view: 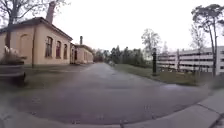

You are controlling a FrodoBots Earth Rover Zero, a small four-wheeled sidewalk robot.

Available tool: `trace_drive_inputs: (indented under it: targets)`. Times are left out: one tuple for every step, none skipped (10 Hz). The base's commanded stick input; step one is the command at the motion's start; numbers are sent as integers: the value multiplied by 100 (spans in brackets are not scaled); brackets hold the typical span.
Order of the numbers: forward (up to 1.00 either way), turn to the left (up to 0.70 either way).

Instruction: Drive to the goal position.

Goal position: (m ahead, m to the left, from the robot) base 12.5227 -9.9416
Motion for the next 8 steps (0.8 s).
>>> trace_drive_inputs:
  targets:
    - [100,0]
    - [100,0]
    - [100,0]
    - [100,0]
    - [100,0]
    - [100,0]
    - [100,0]
    - [100,0]
